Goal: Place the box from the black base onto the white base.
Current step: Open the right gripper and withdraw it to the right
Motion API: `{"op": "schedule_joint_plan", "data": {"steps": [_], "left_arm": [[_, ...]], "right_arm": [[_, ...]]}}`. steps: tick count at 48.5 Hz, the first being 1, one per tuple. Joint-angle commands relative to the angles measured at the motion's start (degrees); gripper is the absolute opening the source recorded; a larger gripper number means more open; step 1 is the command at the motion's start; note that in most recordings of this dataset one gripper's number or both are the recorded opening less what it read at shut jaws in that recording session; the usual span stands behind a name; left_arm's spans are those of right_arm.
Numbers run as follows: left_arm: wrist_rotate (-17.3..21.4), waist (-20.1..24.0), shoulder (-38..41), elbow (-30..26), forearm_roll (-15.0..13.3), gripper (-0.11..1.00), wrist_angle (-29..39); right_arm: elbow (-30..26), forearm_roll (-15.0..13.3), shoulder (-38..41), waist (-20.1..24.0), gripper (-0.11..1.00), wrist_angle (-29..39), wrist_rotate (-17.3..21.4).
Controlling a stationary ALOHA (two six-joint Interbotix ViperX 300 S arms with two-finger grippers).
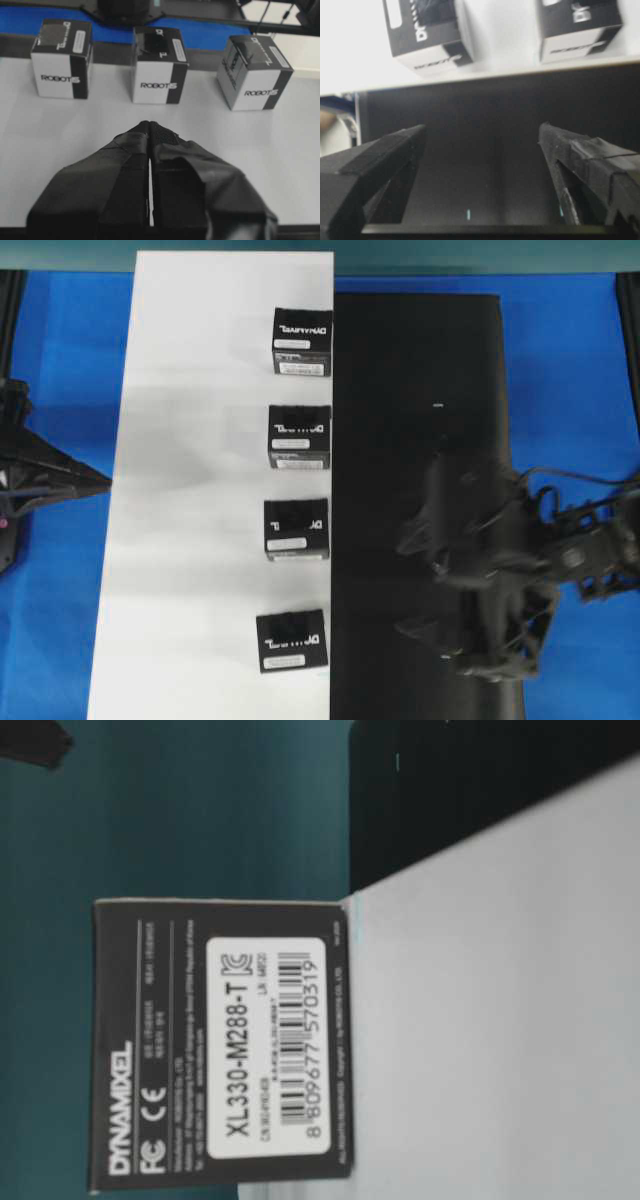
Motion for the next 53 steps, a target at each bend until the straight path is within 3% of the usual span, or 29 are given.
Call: {"op": "schedule_joint_plan", "data": {"steps": [1, 9, 23, 38, 53], "left_arm": [[-0.09, -0.44, 0.35, -1.05, 0.18, -0.02, -0.26], [-0.53, -0.79, 0.26, -1.05, 0.18, -0.02, -0.26], [-2.99, -0.79, 0.62, -1.14, 0.18, -0.02, -0.53], [-2.99, -0.79, 1.41, -0.44, 0.18, -0.02, -0.44], [-3.08, -0.62, 0.62, -0.53, 0.18, -0.02, -0.44]], "right_arm": [[2.72, -0.44, -3.6, -1.32, 0.99, -4.13, -0.18], [9.32, -1.49, -10.28, -4.31, 0.99, -10.63, -0.44], [19.78, -7.91, -21.8, -8.09, 0.99, -12.13, -0.7], [27.42, -8.53, -31.38, -7.73, 0.99, -13.45, -0.7], [29.88, -8.79, -34.8, -7.73, 0.99, -18.02, -0.18]]}}
